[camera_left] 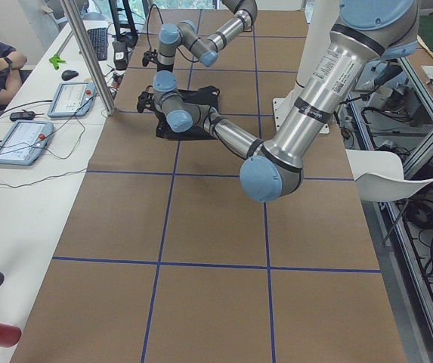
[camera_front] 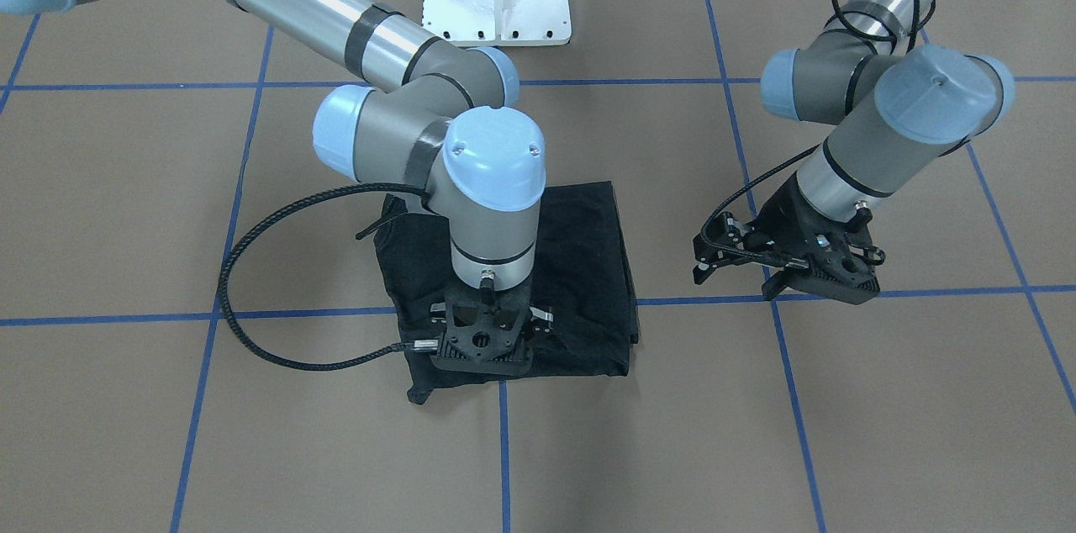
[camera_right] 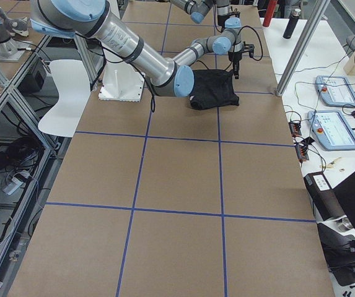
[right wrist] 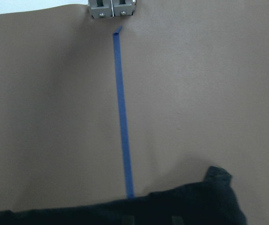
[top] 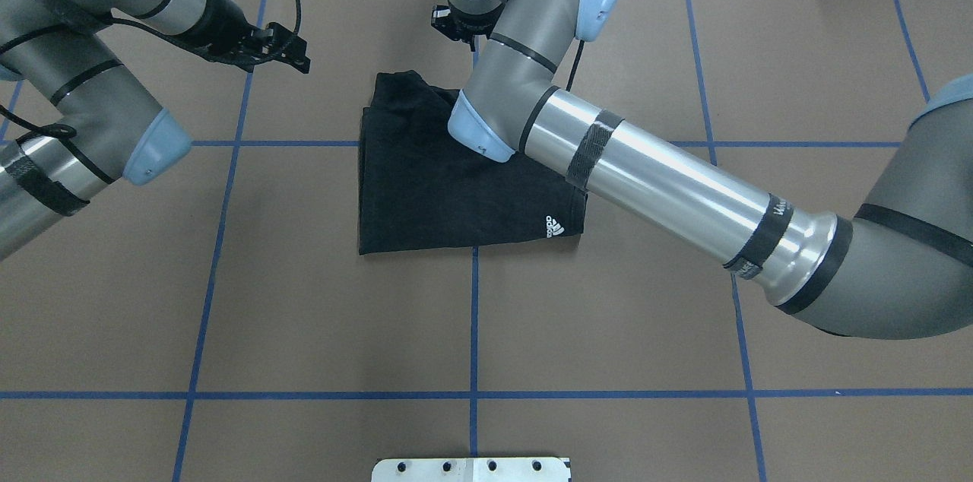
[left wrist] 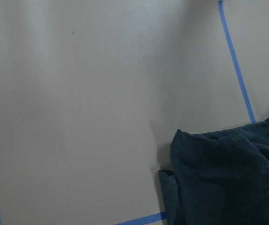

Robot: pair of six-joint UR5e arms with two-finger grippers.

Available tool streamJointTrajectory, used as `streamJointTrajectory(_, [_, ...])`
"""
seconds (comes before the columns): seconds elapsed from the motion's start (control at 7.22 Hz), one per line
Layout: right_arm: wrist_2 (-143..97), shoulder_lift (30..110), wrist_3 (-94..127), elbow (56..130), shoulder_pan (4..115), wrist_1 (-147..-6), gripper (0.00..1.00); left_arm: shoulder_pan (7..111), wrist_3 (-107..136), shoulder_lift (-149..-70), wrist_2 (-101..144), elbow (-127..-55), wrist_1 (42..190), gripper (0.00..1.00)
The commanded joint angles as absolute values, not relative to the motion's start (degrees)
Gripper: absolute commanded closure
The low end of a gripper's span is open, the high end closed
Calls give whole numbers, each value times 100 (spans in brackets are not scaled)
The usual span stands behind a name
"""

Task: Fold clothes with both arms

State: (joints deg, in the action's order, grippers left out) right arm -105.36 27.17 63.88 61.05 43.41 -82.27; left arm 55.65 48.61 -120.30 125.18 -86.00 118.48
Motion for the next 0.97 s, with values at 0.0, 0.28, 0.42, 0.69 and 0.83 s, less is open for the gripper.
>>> streamJointTrajectory(0.0, [-11116, 4473, 5340, 8016, 4796, -8560, 1, 5974, 3480, -11481, 12524, -8867, 11542, 0])
streamJointTrajectory(0.28, [-11792, 6074, 4155, 9091, 5446, -8517, 1, 6562, 1880, -10736, 12594, -8938, 11303, 0])
streamJointTrajectory(0.42, [-12012, 6735, 3531, 9410, 5823, -8499, 1, 7131, 1542, -10392, 13030, -8938, 11216, 0])
streamJointTrajectory(0.69, [-12548, 7494, 2467, 9475, 6562, -8499, 1, 7865, 1477, -10344, 13325, -9034, 9345, 0])
streamJointTrajectory(0.83, [-12725, 7819, 2061, 9483, 6957, -8516, 1, 7918, 1459, -10345, 13211, -9235, 8777, 0])
